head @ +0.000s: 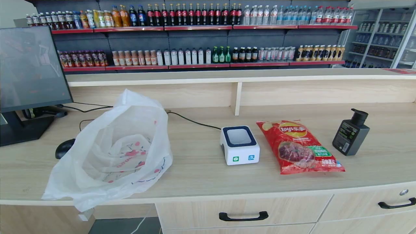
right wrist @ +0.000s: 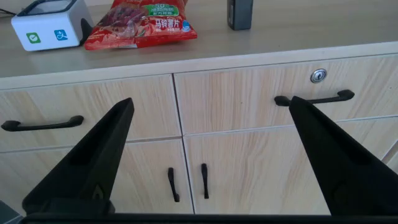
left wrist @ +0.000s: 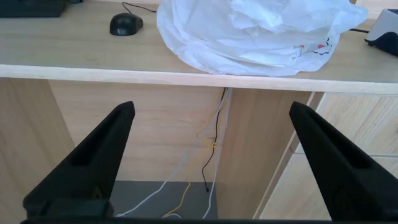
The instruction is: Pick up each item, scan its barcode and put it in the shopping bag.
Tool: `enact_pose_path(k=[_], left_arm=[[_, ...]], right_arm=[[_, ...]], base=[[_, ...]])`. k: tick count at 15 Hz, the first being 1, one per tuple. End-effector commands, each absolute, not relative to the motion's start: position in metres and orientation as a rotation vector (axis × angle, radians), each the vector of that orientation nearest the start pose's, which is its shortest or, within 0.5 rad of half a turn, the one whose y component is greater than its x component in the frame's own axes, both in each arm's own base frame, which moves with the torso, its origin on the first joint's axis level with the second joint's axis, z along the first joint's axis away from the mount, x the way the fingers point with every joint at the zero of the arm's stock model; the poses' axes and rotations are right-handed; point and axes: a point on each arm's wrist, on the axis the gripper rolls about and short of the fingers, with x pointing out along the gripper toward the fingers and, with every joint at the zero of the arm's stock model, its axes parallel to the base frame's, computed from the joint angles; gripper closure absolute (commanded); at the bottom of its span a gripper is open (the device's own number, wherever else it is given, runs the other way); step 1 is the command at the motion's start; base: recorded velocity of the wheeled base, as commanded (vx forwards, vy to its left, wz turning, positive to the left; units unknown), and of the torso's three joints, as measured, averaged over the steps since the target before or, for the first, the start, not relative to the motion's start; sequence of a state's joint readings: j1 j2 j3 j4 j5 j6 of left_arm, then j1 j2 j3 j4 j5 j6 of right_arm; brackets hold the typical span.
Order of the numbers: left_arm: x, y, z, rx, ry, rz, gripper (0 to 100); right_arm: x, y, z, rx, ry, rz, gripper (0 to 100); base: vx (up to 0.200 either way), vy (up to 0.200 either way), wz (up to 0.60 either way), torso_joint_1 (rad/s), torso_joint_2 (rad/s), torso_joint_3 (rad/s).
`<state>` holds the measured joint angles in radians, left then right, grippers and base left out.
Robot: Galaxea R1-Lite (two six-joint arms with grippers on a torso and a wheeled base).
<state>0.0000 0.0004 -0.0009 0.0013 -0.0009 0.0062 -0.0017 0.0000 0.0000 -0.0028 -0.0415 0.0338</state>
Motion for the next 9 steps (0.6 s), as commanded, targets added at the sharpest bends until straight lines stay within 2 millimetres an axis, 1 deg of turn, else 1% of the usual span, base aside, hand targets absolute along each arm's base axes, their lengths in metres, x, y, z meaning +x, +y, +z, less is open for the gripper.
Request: enact_pose_path(k=[1,9], left_arm=[[-0.0229,0.0000,0.0757,0.008,0.000,-0.002,0],[-0.0229,0.0000,0.0757,0.009,0.000,-0.002,0]], right_arm=[[-0.0228,-0.0009,0.0758,0.034,-0.004,-0.043,0],[-0.0228,-0.0009,0.0758,0.032,-0.004,-0.043,0]], base=[[0.000,0.000,0.00,0.000,0.00,0.000],[0.000,0.000,0.00,0.000,0.00,0.000]])
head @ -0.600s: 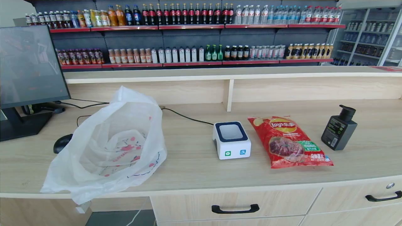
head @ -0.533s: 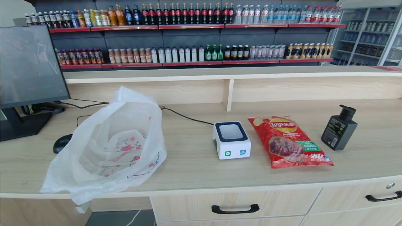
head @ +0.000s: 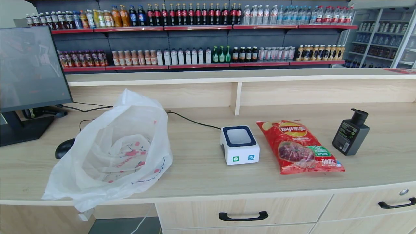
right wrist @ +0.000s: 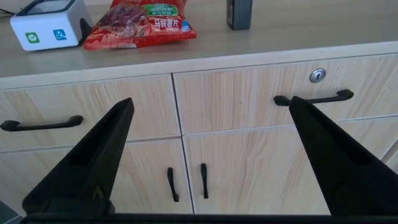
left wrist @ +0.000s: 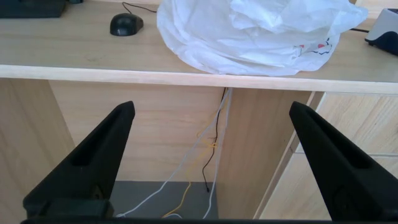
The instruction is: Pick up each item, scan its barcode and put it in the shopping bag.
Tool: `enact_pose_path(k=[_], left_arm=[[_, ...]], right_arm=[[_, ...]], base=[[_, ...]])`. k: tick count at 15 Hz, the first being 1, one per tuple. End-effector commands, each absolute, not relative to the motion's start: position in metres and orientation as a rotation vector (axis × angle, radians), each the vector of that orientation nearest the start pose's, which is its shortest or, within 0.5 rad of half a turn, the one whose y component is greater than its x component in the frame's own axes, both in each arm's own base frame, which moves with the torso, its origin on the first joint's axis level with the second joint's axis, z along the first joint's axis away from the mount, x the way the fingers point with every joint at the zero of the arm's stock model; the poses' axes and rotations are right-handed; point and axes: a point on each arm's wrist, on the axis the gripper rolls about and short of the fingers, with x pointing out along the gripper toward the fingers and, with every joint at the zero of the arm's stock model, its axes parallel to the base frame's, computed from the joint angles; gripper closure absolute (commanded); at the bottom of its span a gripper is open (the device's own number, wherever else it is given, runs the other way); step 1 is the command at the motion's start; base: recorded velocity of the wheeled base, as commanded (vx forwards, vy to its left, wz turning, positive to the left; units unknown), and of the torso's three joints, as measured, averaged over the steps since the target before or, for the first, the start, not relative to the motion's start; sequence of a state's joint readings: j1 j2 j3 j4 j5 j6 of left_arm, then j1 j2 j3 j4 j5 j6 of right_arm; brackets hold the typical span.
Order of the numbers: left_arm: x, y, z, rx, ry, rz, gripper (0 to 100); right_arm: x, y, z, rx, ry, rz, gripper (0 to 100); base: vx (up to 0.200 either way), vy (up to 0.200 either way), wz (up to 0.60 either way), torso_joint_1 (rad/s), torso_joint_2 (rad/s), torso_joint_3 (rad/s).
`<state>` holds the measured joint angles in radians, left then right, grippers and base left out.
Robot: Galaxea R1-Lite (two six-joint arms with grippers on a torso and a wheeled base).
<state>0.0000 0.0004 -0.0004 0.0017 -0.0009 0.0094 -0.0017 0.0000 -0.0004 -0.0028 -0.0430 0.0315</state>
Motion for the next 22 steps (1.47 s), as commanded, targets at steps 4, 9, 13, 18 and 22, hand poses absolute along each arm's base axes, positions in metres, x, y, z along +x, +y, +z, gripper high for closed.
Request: enact_pose_path(k=[4,9,13,18,22], left_arm=[[-0.023,0.000,0.075,0.009,0.002,-0.003,0],[-0.023,0.000,0.075,0.009,0.002,-0.003,0],[-0.023,0.000,0.075,0.009,0.002,-0.003,0],[-0.023,0.000,0.075,0.009,0.002,-0.003,0],[-0.023,0.000,0.075,0.009,0.002,-0.003,0]], right_arm=[[-0.025,-0.001,0.112,-0.019,-0.024,-0.026,0],[0.009,0.001,0.163,-0.015,0.128,0.123,0],[0.073,0.015,0.196,0.127,0.292,0.245,0],[0.156,0.024,0.197,0.151,0.460,0.210,0],[0.210,0.025,0.202,0.136,0.555,0.177,0]], base=[[0.000,0.000,0.00,0.000,0.00,0.000],[0.000,0.000,0.00,0.000,0.00,0.000],[0.000,0.000,0.00,0.000,0.00,0.000],[0.000,0.000,0.00,0.000,0.00,0.000],[0.000,0.000,0.00,0.000,0.00,0.000]])
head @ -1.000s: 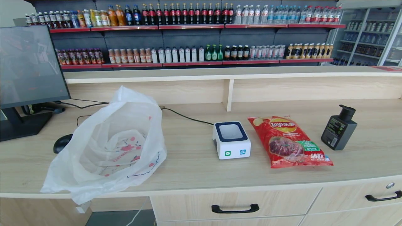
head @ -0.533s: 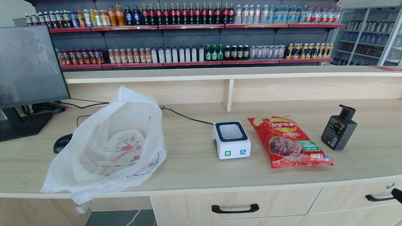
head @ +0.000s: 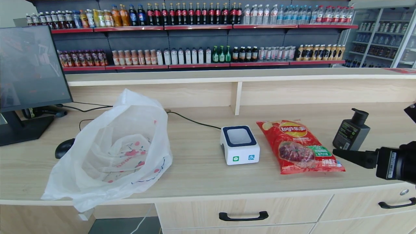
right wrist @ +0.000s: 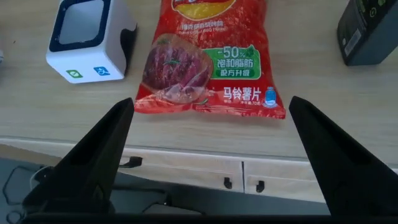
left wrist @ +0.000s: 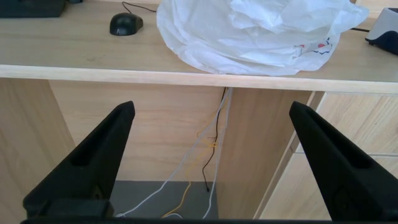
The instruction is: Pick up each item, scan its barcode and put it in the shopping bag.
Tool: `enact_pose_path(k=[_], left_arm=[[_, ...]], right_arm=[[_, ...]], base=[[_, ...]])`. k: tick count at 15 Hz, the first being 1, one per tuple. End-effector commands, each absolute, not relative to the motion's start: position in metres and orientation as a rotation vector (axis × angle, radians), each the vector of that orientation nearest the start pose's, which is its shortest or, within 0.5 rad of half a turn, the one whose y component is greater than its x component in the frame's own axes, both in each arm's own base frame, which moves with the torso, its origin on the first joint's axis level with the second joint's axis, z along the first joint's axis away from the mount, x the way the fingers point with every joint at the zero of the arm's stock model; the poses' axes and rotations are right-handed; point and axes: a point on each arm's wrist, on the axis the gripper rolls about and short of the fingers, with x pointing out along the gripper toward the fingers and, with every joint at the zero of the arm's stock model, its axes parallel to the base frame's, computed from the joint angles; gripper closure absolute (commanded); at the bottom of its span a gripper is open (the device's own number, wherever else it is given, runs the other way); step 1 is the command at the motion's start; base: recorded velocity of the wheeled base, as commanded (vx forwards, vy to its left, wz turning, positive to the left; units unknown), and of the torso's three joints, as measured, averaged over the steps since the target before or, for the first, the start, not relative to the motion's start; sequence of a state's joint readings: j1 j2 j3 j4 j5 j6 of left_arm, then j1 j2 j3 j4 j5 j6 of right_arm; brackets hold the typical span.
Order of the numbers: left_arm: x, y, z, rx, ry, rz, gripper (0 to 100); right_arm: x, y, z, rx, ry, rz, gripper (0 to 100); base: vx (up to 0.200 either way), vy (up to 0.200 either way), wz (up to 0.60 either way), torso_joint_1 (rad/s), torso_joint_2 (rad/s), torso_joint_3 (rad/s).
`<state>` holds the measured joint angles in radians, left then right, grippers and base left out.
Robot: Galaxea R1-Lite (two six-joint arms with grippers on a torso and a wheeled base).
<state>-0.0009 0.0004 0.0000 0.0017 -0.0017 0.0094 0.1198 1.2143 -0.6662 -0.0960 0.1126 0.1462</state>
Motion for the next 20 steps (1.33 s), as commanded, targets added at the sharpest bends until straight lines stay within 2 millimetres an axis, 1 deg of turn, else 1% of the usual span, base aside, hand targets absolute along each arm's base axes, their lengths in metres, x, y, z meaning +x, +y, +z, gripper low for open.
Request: enact_pose_path(k=[1,2,5,7,8,9,11,12,13,17,20], left_arm=[[-0.023,0.000,0.075,0.009,0.002,-0.003,0],[-0.023,0.000,0.075,0.009,0.002,-0.003,0],[-0.023,0.000,0.076,0.009,0.000,-0.003,0],[-0.023,0.000,0.075,0.009,0.002,-0.003,0],[-0.023,0.000,0.075,0.009,0.002,-0.002,0],[-0.023,0.000,0.076,0.009,0.000,-0.003,0],[-0.023,0.000,0.075,0.009,0.002,-0.003,0],[-0.023,0.000,0.075,0.009,0.002,-0.003,0],[-0.023,0.000,0.075,0.009,0.002,-0.002,0],[-0.023,0.000,0.075,0.008,0.002,-0.003,0],[-0.023,0.000,0.075,0.009,0.002,-0.003,0]], right_arm=[[0.218,0.027,0.206,0.135,0.569,0.180,0],[0.232,0.028,0.204,0.128,0.604,0.178,0],[0.259,0.030,0.199,0.089,0.642,0.161,0],[0.271,0.022,0.196,0.002,0.654,0.145,0],[0.275,0.022,0.195,-0.015,0.657,0.153,0],[0.281,0.023,0.193,-0.015,0.663,0.158,0],[0.296,0.025,0.194,-0.017,0.651,0.163,0],[0.299,0.026,0.194,-0.017,0.651,0.166,0],[0.306,0.029,0.195,-0.018,0.643,0.173,0],[0.314,0.043,0.193,-0.024,0.648,0.229,0],[0.318,0.052,0.187,-0.029,0.666,0.251,0]], base=[[0.000,0.000,0.00,0.000,0.00,0.000],[0.000,0.000,0.00,0.000,0.00,0.000],[0.000,0.000,0.00,0.000,0.00,0.000],[0.000,0.000,0.00,0.000,0.00,0.000],[0.000,0.000,0.00,0.000,0.00,0.000],[0.000,0.000,0.00,0.000,0.00,0.000],[0.000,0.000,0.00,0.000,0.00,0.000],[0.000,0.000,0.00,0.000,0.00,0.000],[0.000,0.000,0.00,0.000,0.00,0.000],[0.000,0.000,0.00,0.000,0.00,0.000],[0.000,0.000,0.00,0.000,0.00,0.000]])
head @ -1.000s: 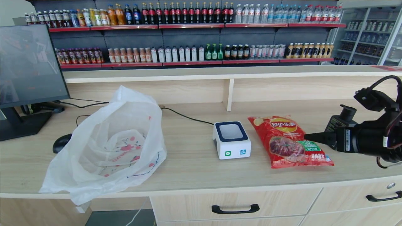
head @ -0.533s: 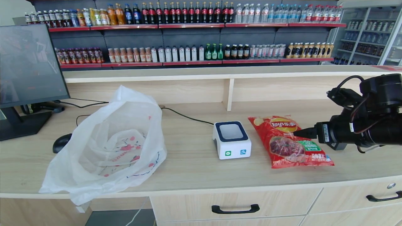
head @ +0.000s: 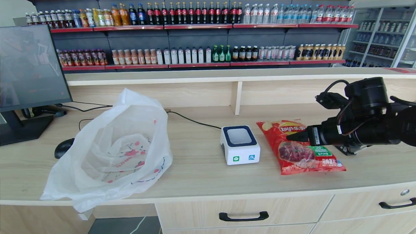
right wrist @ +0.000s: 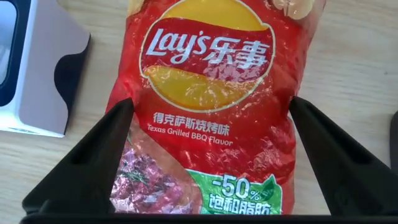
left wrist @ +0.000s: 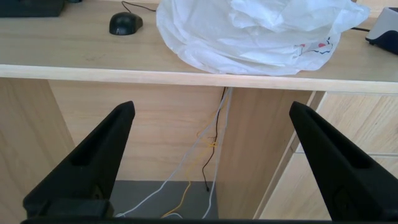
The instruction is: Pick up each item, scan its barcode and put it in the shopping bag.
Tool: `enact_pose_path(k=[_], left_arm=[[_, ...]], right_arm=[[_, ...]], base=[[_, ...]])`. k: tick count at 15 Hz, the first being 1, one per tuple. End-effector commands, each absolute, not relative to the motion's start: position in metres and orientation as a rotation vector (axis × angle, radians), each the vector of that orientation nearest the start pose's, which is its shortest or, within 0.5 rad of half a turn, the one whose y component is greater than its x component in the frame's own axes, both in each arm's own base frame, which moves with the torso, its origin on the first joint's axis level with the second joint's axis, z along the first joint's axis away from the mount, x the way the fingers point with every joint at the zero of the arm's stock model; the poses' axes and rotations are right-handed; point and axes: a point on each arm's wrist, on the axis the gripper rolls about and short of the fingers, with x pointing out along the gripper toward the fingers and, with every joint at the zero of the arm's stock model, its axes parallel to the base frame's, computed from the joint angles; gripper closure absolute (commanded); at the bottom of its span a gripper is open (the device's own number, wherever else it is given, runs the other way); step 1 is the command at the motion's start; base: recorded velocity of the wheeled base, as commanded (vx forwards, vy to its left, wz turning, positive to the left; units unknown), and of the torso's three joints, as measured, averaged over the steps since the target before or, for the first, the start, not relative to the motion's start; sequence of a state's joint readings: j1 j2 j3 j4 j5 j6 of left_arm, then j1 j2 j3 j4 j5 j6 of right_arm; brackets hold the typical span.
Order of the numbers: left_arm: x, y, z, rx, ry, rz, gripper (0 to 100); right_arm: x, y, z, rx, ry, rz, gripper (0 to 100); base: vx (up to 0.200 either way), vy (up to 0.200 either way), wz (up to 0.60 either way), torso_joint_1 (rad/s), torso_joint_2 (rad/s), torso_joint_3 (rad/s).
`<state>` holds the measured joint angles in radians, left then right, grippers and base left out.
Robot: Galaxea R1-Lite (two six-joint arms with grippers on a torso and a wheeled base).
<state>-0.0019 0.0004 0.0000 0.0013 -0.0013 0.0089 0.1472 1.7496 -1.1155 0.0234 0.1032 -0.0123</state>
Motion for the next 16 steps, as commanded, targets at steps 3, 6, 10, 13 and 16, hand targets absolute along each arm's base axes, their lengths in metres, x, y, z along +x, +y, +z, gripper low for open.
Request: enact_pose_path(k=[3,6,10,13,16], left_arm=[[-0.023,0.000,0.075,0.009,0.002,-0.003,0],[-0.023,0.000,0.075,0.009,0.002,-0.003,0],[-0.023,0.000,0.075,0.009,0.002,-0.003,0],[-0.023,0.000,0.075,0.009,0.002,-0.003,0],[-0.023,0.000,0.075,0.009,0.002,-0.003,0]], right_arm=[[0.328,0.055,0.182,-0.016,0.674,0.250,0],[0.331,0.059,0.192,0.016,0.646,0.253,0],[0.336,0.064,0.183,0.011,0.673,0.260,0],[0.335,0.064,0.174,0.004,0.703,0.259,0],[0.338,0.068,0.165,-0.020,0.728,0.274,0]], base=[[0.000,0.000,0.00,0.000,0.00,0.000],[0.000,0.000,0.00,0.000,0.00,0.000],[0.000,0.000,0.00,0.000,0.00,0.000],[0.000,0.000,0.00,0.000,0.00,0.000],[0.000,0.000,0.00,0.000,0.00,0.000]])
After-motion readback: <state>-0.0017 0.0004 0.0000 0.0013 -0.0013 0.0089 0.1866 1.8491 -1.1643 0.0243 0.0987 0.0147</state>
